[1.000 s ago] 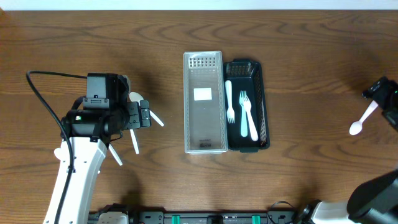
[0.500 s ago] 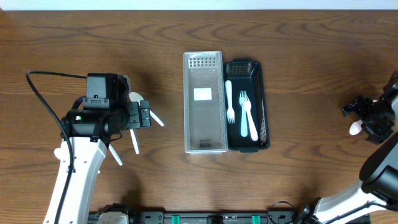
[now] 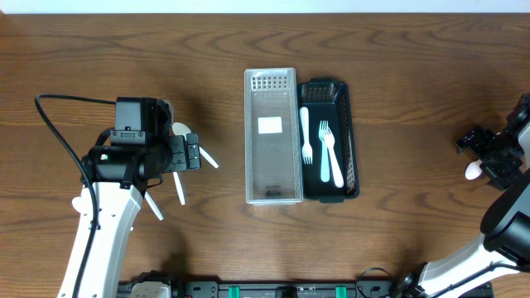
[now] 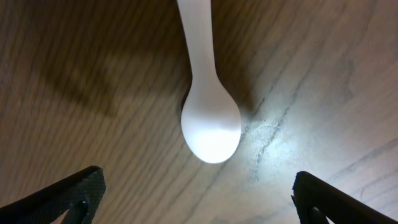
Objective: Pack container
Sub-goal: 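Move right gripper to the white spoon and grasp it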
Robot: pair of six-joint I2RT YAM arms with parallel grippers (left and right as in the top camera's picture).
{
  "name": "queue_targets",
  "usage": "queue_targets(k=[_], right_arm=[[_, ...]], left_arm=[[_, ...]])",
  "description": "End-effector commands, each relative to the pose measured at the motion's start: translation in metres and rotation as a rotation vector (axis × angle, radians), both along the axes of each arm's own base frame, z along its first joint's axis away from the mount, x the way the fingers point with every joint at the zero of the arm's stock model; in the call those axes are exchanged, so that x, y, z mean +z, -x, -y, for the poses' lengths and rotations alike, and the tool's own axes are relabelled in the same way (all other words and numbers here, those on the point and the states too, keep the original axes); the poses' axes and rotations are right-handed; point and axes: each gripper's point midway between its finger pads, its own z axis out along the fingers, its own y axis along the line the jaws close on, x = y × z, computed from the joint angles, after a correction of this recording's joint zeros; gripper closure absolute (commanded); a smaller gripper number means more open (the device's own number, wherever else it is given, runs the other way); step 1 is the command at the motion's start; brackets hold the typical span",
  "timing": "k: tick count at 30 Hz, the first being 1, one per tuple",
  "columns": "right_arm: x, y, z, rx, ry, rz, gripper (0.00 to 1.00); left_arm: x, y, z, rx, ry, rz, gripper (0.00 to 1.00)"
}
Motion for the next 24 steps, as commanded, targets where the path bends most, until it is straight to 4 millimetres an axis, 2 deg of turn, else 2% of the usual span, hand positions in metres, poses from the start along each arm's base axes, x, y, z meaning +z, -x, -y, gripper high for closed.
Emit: queue_targets(k=[1, 7, 11, 18, 24], right_arm=[[-0.011, 0.009, 0.001, -0.073, 0.008, -0.021, 0.01], [-0.040, 0.014, -0.002, -0.135, 0.027, 0.016, 0.01], [-0.050, 0.015, -0.002, -0.134, 0.040, 0.037, 0.01], [-0.052, 0.010, 0.001, -0.082, 0.057, 0.057, 0.01], [-0.052, 0.010, 0.000, -0.082, 0.057, 0.057, 0.12]], left_arm=[[0.004, -0.002, 0.001, 0.002, 0.008, 0.007, 0.02], [0.004, -0.002, 0.001, 0.002, 0.008, 0.006, 0.02], [0.004, -0.002, 0.001, 0.002, 0.008, 0.007, 0.02], [0.004, -0.002, 0.001, 0.002, 0.008, 0.007, 0.02], [0.004, -0.002, 0.001, 0.002, 0.008, 0.007, 0.02]])
